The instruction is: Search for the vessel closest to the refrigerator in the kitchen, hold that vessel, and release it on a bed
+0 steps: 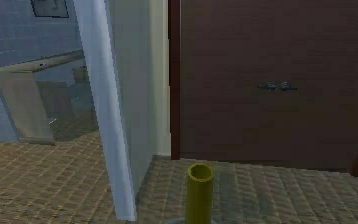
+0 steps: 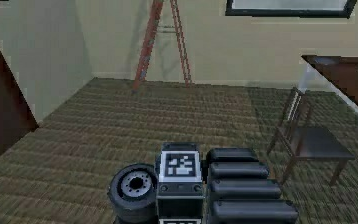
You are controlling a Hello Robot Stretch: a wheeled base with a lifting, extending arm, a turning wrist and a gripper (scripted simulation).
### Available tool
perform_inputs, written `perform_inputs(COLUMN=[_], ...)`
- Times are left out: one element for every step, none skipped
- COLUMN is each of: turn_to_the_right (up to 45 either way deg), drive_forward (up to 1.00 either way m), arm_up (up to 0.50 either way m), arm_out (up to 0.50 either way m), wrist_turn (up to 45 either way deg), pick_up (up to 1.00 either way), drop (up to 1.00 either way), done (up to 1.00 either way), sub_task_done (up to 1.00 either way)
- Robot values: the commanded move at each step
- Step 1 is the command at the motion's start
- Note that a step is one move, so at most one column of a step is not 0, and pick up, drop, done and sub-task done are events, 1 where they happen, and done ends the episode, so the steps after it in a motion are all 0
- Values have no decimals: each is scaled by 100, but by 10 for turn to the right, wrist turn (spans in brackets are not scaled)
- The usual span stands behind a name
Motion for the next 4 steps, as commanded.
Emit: perform_inputs(turn_to_the_right=[-90, 0, -240, 0], drive_forward=[0, 25, 0, 30], arm_up=[0, 0, 0, 0], arm_out=[0, 0, 0, 0], wrist_turn=[0, 0, 0, 0], pick_up=[0, 0, 0, 0], drop=[0, 0, 0, 0], done=[0, 0, 0, 0], sub_task_done=[0, 0, 0, 0])
